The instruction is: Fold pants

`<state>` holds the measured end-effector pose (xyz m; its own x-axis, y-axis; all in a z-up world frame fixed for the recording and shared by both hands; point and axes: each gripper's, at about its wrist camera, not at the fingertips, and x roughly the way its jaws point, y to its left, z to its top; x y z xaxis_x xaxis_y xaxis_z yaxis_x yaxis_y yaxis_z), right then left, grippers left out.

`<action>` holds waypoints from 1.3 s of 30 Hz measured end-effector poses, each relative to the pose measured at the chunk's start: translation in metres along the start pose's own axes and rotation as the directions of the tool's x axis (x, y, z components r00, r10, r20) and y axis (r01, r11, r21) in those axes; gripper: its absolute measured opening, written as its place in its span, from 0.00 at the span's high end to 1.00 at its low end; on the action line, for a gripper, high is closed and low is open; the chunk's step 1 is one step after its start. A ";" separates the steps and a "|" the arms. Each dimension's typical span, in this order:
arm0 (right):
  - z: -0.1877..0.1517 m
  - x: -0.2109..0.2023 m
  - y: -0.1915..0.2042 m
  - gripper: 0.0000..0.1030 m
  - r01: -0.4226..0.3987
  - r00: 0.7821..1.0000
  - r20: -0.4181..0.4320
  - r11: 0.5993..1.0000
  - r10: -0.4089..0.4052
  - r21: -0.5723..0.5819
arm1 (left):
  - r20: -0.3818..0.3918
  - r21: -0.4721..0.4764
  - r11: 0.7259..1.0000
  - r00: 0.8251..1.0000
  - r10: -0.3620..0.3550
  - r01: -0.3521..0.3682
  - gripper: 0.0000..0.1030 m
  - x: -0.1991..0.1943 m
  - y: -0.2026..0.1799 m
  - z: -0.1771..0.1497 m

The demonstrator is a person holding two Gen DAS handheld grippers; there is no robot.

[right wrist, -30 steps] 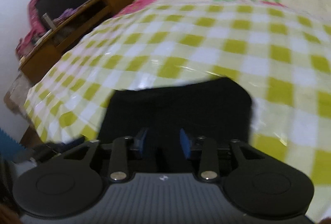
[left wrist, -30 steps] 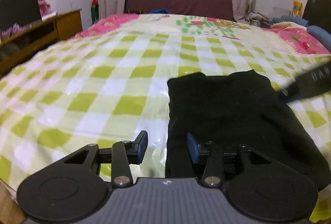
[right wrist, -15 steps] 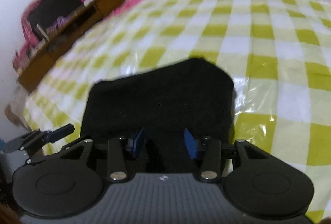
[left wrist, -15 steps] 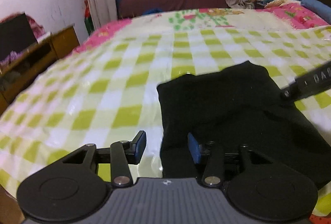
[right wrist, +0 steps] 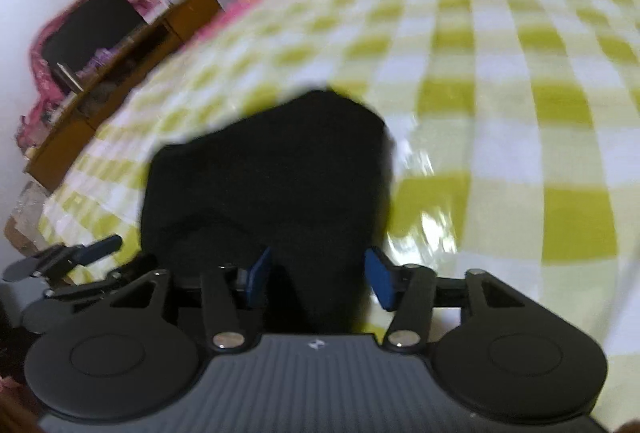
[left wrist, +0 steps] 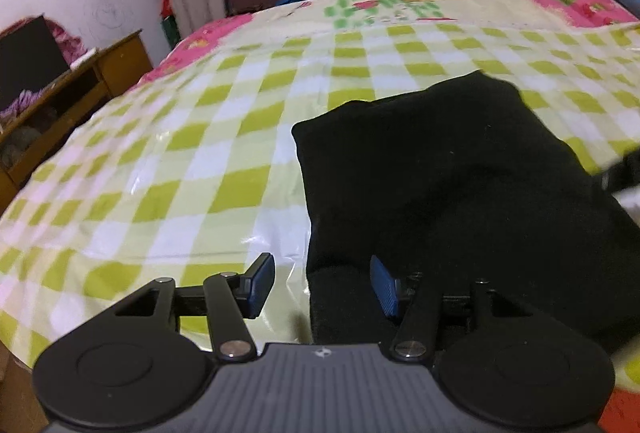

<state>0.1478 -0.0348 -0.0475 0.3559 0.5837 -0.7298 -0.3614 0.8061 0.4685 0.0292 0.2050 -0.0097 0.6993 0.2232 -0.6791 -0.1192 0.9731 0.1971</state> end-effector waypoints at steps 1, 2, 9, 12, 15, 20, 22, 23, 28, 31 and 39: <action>0.000 0.004 -0.002 0.45 -0.016 1.000 0.006 1.000 0.016 0.025 | 0.003 -0.012 1.000 1.000 -0.001 0.001 0.37 0.002 -0.001 0.002; 0.003 0.007 0.001 0.44 -0.023 1.000 0.010 0.999 0.023 0.025 | 0.007 -0.011 1.000 1.000 0.002 -0.001 0.39 0.004 -0.003 0.004; 0.035 0.042 0.006 0.47 -0.046 0.999 -0.002 0.999 0.046 0.027 | 0.029 0.022 1.000 1.000 0.003 -0.004 0.53 0.025 -0.010 0.017; 0.048 0.052 0.009 0.49 -0.041 0.999 0.005 0.999 0.041 0.020 | 0.044 0.036 0.999 0.999 0.010 -0.011 0.58 0.034 -0.011 0.022; 0.062 0.063 0.014 0.49 -0.031 1.000 0.006 1.000 0.031 0.003 | 0.050 0.049 0.998 0.998 0.030 -0.032 0.59 0.045 -0.008 0.031; 0.090 0.089 0.033 0.49 -0.011 1.000 0.019 0.999 0.011 -0.039 | 0.043 0.038 0.998 0.998 0.055 -0.057 0.59 0.073 0.014 0.049; 0.103 0.103 0.044 0.49 0.004 1.000 0.021 0.998 -0.003 -0.069 | 0.038 0.044 0.996 0.996 0.076 -0.078 0.59 0.087 0.022 0.058; 0.111 0.110 0.050 0.49 0.009 1.000 0.022 0.997 -0.007 -0.082 | 0.037 0.047 0.995 0.995 0.087 -0.089 0.59 0.093 0.027 0.063; 0.133 0.133 0.062 0.48 0.018 0.999 0.028 0.994 -0.015 -0.108 | 0.038 0.037 0.993 0.993 0.115 -0.116 0.58 0.114 0.044 0.077; 0.139 0.143 0.068 0.47 0.035 0.999 0.036 0.991 -0.030 -0.132 | 0.045 0.045 0.990 0.990 0.135 -0.137 0.58 0.123 0.046 0.082; 0.144 0.126 0.063 0.43 0.043 0.997 0.065 0.994 -0.037 -0.099 | 0.047 0.023 0.986 0.985 0.167 -0.168 0.46 0.114 0.050 0.084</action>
<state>0.2939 0.1032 -0.0383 0.4240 0.5589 -0.7126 -0.4297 0.8168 0.3849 0.1623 0.2738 -0.0176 0.7018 0.3795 -0.6028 -0.2190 0.9202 0.3244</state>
